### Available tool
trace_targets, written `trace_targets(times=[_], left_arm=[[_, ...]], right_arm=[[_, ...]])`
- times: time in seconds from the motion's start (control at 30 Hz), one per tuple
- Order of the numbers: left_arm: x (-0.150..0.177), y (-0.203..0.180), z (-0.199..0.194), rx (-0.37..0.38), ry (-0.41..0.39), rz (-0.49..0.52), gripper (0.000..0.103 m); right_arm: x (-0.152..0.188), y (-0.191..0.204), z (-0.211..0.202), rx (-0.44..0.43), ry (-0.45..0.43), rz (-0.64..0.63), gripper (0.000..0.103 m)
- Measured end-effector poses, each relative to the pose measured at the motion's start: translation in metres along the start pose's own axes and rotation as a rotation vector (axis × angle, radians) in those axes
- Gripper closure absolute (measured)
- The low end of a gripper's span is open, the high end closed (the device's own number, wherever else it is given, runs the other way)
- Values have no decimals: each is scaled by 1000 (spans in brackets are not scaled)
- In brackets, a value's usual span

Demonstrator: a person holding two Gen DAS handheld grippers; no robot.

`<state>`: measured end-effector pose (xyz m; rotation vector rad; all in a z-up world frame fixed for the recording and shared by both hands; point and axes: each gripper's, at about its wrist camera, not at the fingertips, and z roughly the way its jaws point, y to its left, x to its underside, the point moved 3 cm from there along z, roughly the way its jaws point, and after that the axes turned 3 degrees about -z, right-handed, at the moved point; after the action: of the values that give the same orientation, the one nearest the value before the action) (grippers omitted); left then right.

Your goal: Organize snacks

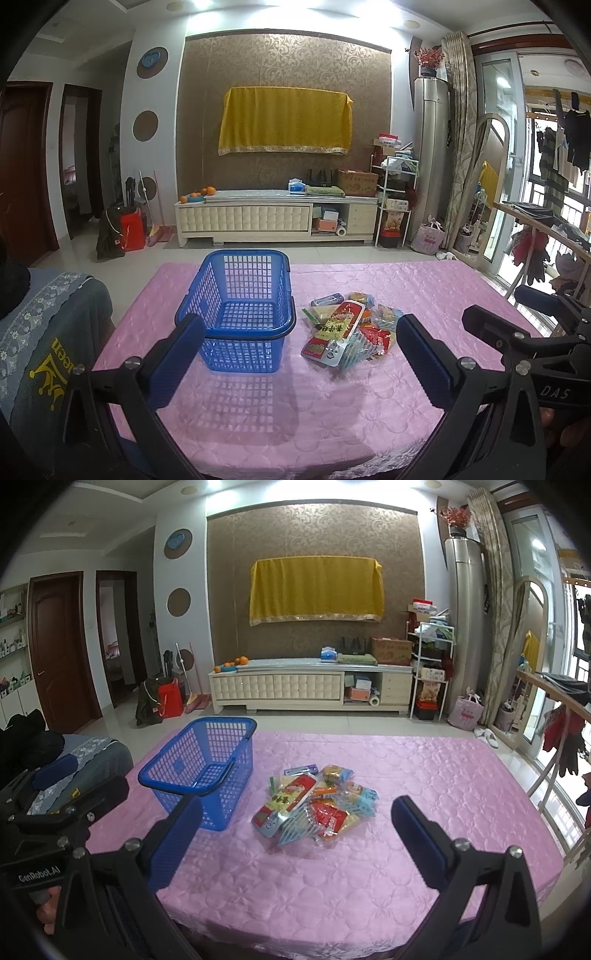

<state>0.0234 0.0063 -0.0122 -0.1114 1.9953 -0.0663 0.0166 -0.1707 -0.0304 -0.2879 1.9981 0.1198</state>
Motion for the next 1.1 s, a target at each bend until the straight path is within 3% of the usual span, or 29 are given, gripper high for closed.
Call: trace_targets(times=[1.1], left_arm=[[4,1,-2,5,5,-8,0]], right_arm=[[0,2,-4,-8,8,-4,0]])
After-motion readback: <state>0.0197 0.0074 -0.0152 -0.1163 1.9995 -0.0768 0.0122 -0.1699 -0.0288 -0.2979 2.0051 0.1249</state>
